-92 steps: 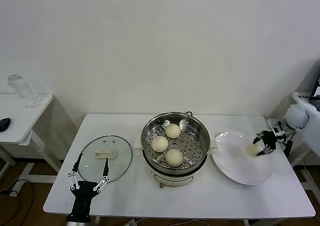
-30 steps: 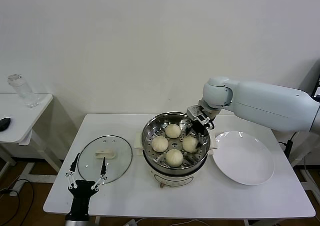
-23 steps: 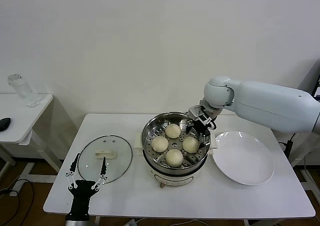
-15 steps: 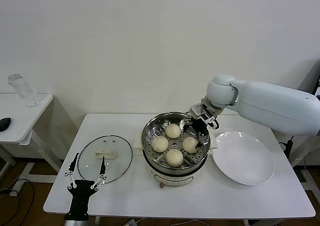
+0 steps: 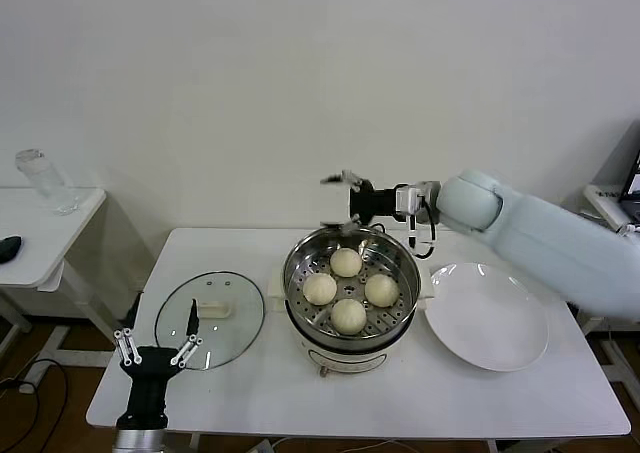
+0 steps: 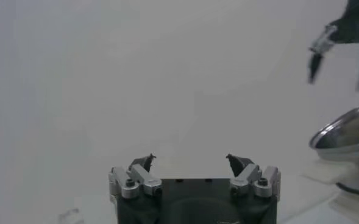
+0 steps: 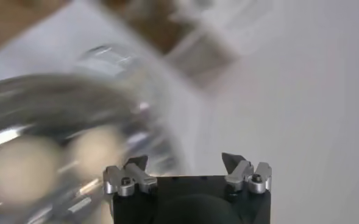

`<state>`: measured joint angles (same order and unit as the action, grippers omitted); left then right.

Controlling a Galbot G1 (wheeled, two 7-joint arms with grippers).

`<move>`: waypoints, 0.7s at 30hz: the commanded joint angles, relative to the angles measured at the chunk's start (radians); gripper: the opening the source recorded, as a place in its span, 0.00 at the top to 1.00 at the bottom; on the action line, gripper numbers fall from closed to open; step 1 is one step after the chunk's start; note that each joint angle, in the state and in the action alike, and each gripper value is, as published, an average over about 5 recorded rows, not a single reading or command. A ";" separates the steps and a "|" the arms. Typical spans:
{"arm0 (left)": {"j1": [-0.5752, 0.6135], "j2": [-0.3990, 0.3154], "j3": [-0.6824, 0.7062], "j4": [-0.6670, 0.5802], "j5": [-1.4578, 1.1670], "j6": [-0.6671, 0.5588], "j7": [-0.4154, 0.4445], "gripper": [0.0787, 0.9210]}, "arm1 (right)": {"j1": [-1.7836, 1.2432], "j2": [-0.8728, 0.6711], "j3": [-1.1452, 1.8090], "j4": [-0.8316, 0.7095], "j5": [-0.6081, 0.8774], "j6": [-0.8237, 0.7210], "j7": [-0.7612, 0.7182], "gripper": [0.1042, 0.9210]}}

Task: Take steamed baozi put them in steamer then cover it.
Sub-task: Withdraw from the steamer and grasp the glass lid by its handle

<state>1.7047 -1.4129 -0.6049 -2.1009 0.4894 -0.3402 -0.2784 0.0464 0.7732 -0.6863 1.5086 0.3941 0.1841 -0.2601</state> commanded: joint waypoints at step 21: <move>-0.042 0.070 -0.104 0.130 0.466 -0.019 -0.012 0.12 | -1.316 0.305 1.184 0.009 -0.019 0.382 0.482 0.12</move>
<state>1.6635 -1.3585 -0.6852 -2.0368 0.6977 -0.3541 -0.2783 -0.9191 0.9946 0.2354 1.4997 0.3699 0.4730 0.1758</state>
